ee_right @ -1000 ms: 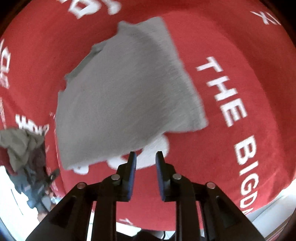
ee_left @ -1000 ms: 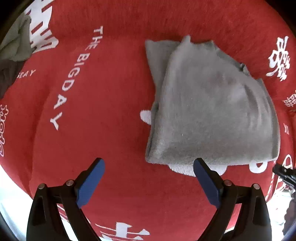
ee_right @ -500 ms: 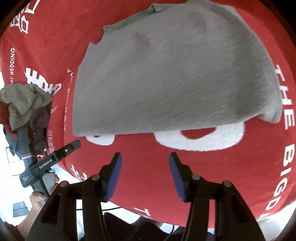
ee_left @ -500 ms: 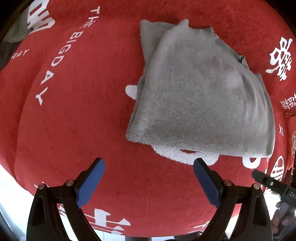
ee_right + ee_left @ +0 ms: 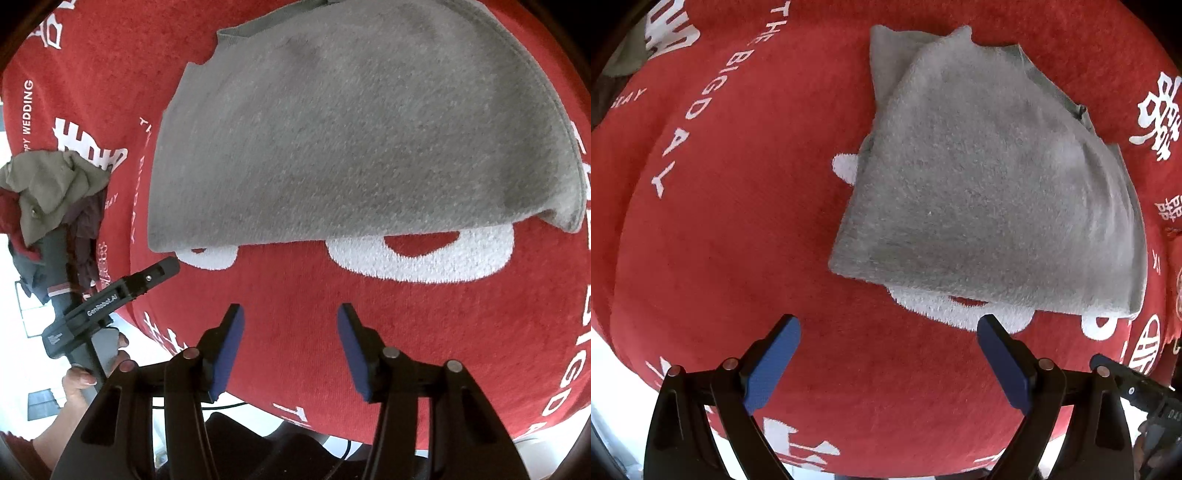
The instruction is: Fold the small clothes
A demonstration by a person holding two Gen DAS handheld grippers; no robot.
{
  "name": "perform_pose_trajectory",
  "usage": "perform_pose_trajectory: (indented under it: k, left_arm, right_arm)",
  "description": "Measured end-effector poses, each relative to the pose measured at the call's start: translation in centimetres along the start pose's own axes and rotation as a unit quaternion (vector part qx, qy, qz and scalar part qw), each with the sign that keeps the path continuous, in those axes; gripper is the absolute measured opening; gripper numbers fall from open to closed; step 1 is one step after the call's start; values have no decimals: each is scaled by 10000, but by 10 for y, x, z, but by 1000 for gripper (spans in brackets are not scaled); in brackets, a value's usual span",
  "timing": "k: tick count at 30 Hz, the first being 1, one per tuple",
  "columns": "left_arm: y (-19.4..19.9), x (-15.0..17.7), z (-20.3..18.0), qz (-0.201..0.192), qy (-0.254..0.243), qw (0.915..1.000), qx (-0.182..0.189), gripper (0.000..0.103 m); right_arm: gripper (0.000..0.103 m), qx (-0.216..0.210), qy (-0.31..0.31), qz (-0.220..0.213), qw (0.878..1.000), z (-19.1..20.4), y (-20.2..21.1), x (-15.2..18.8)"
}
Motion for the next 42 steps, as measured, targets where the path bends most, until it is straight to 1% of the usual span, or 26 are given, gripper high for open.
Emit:
perform_pose_trajectory:
  k: [4, 18, 23, 28, 30, 34, 37, 39, 40, 41, 42]
  left_arm:
    - [-2, 2, 4, 18, 77, 10000, 53, 97]
    - [-5, 1, 3, 17, 74, 10000, 23, 97]
    - [-7, 1, 4, -27, 65, 10000, -25, 97]
    - [-11, -2, 2, 39, 96, 9999, -83, 97]
    - [-9, -4, 2, 12, 144, 9999, 13, 96]
    - [-2, -9, 7, -19, 292, 9992, 289, 96]
    - [5, -16, 7, -91, 320, 9985, 434, 96]
    - [7, -18, 8, -165, 386, 9973, 599, 97]
    - [8, -20, 8, -182, 485, 9956, 783, 97]
    - [8, -22, 11, -196, 681, 9919, 1056, 96]
    - [8, -19, 12, -214, 854, 9882, 1254, 96]
  right_arm:
    - [56, 12, 87, 0, 10000, 4, -1, 2]
    - [56, -48, 136, 2, 9999, 16, -5, 2]
    - [56, -67, 141, 10, 9999, 18, -7, 3]
    - [56, -80, 187, -1, 9998, 23, -8, 2]
    - [56, -113, 184, -31, 9998, 24, -8, 1]
    - [56, -331, 53, -90, 9994, 24, -9, -5]
    - [57, -562, -231, -77, 9981, 20, -16, -11]
    - [57, -752, -476, -44, 9960, 19, -24, -15]
    - [58, -871, -617, -13, 9943, 18, -28, -17]
    - [58, -997, -744, 14, 9922, 18, -32, -19]
    - [58, -1147, -908, 26, 9892, 17, -36, -22]
Point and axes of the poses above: each gripper's, at about its wrist camera, not at the fingertips, and y roughly against the way its jaws point, z to its left, x to its underside, the point moved 4 cm from there along -y, roughly the way its jaws point, and after that the axes turned 9 degrees about x, right-handed, at the moved point
